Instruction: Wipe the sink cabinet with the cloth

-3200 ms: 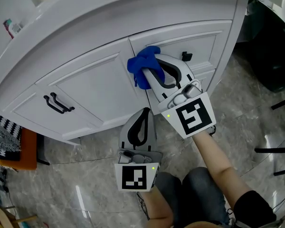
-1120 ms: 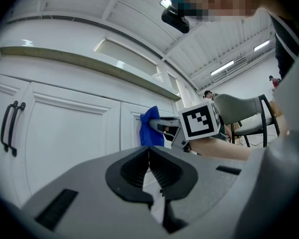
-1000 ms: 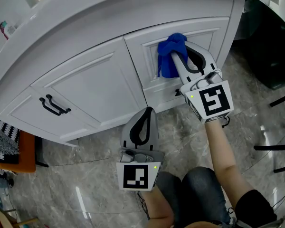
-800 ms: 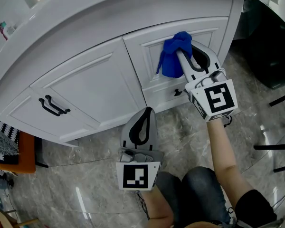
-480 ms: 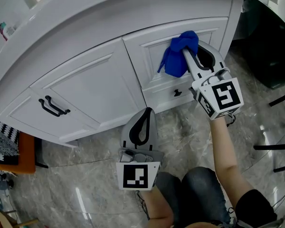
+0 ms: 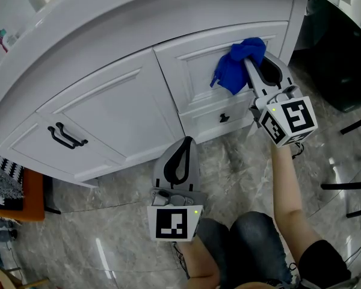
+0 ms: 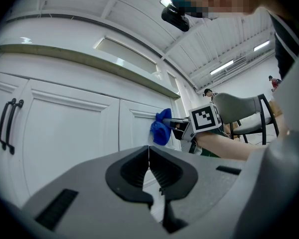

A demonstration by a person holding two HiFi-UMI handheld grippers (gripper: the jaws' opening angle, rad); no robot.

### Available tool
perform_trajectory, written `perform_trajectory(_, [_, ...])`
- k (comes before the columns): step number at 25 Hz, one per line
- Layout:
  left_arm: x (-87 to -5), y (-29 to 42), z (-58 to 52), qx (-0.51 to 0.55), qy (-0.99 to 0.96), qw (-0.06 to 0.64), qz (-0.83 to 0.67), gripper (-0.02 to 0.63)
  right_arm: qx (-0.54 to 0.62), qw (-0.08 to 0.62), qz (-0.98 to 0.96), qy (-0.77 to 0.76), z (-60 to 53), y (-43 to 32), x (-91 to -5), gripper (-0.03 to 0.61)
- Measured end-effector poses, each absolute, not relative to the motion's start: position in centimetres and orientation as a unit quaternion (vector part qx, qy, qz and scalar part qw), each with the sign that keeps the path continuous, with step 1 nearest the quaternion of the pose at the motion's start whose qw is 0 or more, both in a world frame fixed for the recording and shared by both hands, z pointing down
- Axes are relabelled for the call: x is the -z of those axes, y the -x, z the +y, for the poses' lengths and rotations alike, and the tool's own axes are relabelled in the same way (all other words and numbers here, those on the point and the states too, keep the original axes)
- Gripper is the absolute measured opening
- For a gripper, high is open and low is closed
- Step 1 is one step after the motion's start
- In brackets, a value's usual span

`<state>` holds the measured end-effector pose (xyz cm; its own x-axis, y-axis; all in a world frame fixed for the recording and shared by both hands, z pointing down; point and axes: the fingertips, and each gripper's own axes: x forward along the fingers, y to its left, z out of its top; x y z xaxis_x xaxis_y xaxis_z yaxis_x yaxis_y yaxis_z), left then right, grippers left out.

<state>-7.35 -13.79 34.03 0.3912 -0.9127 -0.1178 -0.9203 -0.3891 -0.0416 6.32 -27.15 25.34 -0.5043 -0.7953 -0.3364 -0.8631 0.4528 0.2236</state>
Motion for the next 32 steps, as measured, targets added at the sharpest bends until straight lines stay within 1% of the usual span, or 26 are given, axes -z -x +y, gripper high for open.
perform_trajectory(8, [-34.0,7.9,-13.8,-0.037,0.829,0.049,0.557,0.006,-0.169,0.102,0.841,0.503,-27.5,-7.7,-25.5,0.06])
perform_trajectory(13, [-34.1,7.6,-13.9,-0.039,0.83,0.049,0.554,0.006,-0.19,0.081,0.809,0.55,-28.3,-10.8,-26.0,0.06])
perform_trajectory(18, [-34.3,6.9,-14.2,-0.033,0.833,0.05,0.55,0.006,-0.217,0.055,0.806,0.548,-28.5,-11.0,-26.1,0.06])
perform_trajectory(32, [-34.7,6.1,-13.9,-0.005,0.83,0.056,0.554,0.006,-0.233,0.047,0.798,0.554,-28.5,-12.0,-25.9,0.06])
